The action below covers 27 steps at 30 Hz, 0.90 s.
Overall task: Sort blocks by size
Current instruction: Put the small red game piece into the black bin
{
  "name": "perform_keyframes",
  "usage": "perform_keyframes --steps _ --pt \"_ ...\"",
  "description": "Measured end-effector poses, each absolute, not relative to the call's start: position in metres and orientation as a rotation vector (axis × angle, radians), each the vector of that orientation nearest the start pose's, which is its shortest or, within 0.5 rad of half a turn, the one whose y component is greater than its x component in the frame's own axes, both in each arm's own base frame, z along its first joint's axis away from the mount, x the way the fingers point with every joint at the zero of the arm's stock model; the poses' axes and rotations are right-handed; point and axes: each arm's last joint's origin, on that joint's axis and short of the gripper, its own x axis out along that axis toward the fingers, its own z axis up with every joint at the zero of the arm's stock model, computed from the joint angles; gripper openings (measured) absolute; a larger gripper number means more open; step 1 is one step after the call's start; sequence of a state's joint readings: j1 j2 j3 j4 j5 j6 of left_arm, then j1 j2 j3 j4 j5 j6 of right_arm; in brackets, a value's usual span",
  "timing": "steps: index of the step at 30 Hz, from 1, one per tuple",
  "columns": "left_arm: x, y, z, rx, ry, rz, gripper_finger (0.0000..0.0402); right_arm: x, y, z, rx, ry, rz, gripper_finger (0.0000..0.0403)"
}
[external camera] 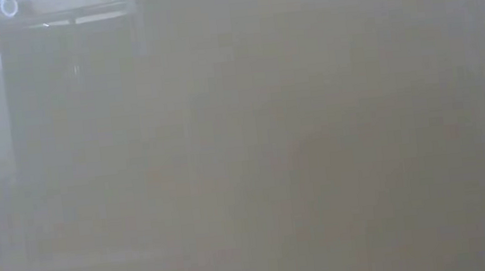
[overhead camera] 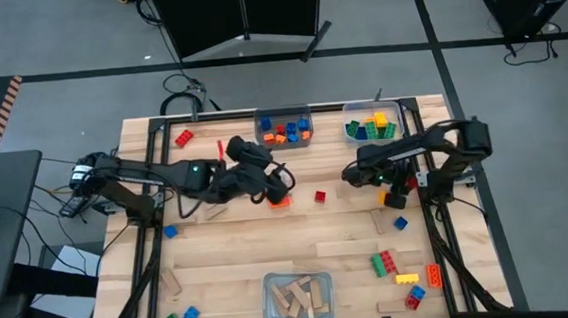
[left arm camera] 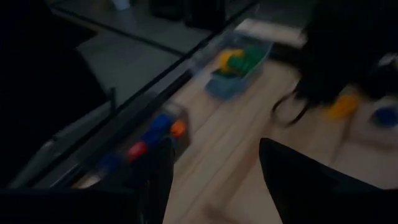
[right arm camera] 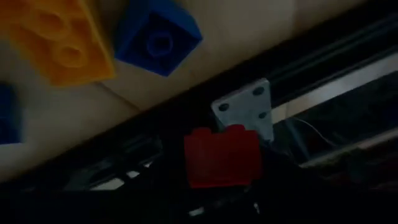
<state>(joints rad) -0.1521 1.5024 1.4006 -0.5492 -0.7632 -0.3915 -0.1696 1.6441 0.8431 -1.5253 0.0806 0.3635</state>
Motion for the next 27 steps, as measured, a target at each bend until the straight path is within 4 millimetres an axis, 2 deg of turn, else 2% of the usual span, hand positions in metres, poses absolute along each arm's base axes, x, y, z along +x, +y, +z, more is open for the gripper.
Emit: perform_keyframes --steps 4,7,13,17,20,23,27 --pt "0.313 -0.037 0.336 -0.024 0.494 0.777 0.0241 0.189 -0.034 0.197 0.380 2.104 -0.631 0.0158" --pt "0.297 -0.046 0.323 0.029 0.493 0.808 0.0241 0.194 -0.033 0.228 0.510 1.923 -0.688 0.0158" --pt "0.249 -0.044 0.294 -0.023 0.498 0.696 0.0241 0.219 -0.036 0.294 0.629 1.525 -0.750 0.0158" --pt "0.217 -0.038 0.279 -0.057 0.456 0.576 0.0241 0.259 -0.046 0.332 0.642 1.207 -0.728 0.0158" --pt "0.196 -0.034 0.271 -0.060 0.437 0.478 0.0241 0.298 -0.057 0.349 0.613 1.027 -0.691 0.0158" --pt "0.175 -0.029 0.269 -0.068 0.413 0.424 0.0241 0.336 -0.073 0.354 0.554 0.917 -0.677 0.0158" --pt "0.153 -0.023 0.269 -0.051 0.405 0.384 0.0241 0.380 -0.105 0.348 0.486 0.832 -0.706 0.0158"
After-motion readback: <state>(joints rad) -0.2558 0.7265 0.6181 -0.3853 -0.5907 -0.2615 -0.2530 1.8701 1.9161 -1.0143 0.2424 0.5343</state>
